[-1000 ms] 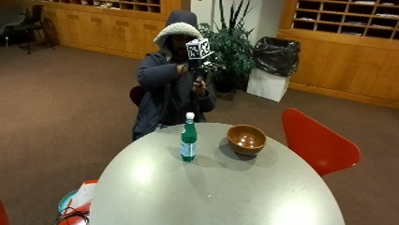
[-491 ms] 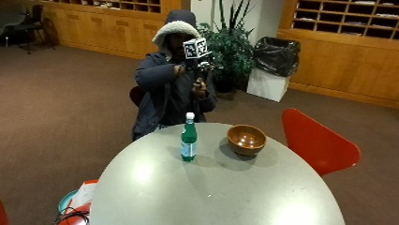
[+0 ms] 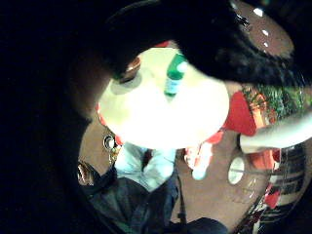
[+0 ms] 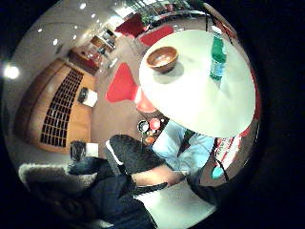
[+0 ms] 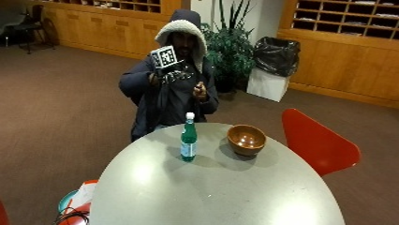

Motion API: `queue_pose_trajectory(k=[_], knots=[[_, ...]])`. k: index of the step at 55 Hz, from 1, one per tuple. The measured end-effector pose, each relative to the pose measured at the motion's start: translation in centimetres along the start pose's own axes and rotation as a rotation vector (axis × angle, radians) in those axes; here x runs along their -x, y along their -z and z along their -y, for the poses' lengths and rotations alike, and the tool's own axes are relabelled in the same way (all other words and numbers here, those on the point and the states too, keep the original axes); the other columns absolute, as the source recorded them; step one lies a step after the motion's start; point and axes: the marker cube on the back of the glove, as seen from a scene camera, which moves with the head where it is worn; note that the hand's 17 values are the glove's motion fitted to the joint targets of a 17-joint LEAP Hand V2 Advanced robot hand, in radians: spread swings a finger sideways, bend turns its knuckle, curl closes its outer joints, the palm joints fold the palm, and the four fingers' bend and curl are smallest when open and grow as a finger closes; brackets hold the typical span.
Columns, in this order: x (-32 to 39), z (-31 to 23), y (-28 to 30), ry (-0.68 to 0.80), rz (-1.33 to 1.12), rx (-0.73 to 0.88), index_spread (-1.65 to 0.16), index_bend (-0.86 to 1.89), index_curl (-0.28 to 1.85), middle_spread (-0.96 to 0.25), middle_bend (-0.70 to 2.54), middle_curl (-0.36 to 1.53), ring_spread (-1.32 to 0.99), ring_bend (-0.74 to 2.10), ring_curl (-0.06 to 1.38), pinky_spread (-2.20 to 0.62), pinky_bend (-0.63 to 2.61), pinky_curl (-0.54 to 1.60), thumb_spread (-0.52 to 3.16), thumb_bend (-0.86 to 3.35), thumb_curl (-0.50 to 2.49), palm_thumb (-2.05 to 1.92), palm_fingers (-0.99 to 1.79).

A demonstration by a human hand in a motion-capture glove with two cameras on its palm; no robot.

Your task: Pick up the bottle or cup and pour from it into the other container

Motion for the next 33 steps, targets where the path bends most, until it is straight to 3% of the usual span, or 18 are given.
queue_pose_trajectory(k=[2,4,12,15,18,23,30,33], knots=[[-2.1,0.1,0.0,0.114,0.013,0.038,-0.37,0.19,0.34,-0.01,0.18,0.27,0.22,0.18,0.16,0.39,0.24,0.3,0.91,-0.03,0.3,0.16,0.28],[-3.6,0.7,-0.2,0.117,0.031,0.029,-0.37,0.18,0.34,0.0,0.18,0.27,0.22,0.18,0.16,0.39,0.25,0.31,0.9,-0.03,0.3,0.16,0.27],[-8.3,3.7,-1.7,-0.106,0.151,-0.061,-0.36,0.17,0.34,0.02,0.18,0.28,0.22,0.18,0.17,0.4,0.27,0.32,0.88,-0.03,0.32,0.18,0.26],[-10.6,7.0,-2.8,-0.204,0.201,-0.165,-0.36,0.17,0.33,0.02,0.18,0.28,0.22,0.19,0.17,0.4,0.28,0.33,0.87,-0.03,0.32,0.2,0.26],[-12.8,9.6,-4.1,-0.202,0.251,-0.261,-0.36,0.16,0.33,0.03,0.18,0.28,0.23,0.19,0.17,0.4,0.29,0.33,0.87,-0.03,0.33,0.21,0.25],[-16.1,10.1,-6.6,-0.048,0.327,-0.129,-0.35,0.16,0.32,0.05,0.19,0.29,0.23,0.19,0.18,0.39,0.31,0.34,0.86,-0.03,0.33,0.24,0.24],[-18.0,11.8,-10.4,0.017,0.469,-0.037,-0.33,0.16,0.32,0.07,0.18,0.29,0.24,0.18,0.18,0.4,0.34,0.35,0.85,-0.03,0.34,0.27,0.21],[-17.9,13.0,-12.1,-0.033,0.565,-0.046,-0.31,0.16,0.32,0.08,0.18,0.29,0.24,0.18,0.18,0.4,0.35,0.35,0.84,-0.03,0.35,0.29,0.19]])
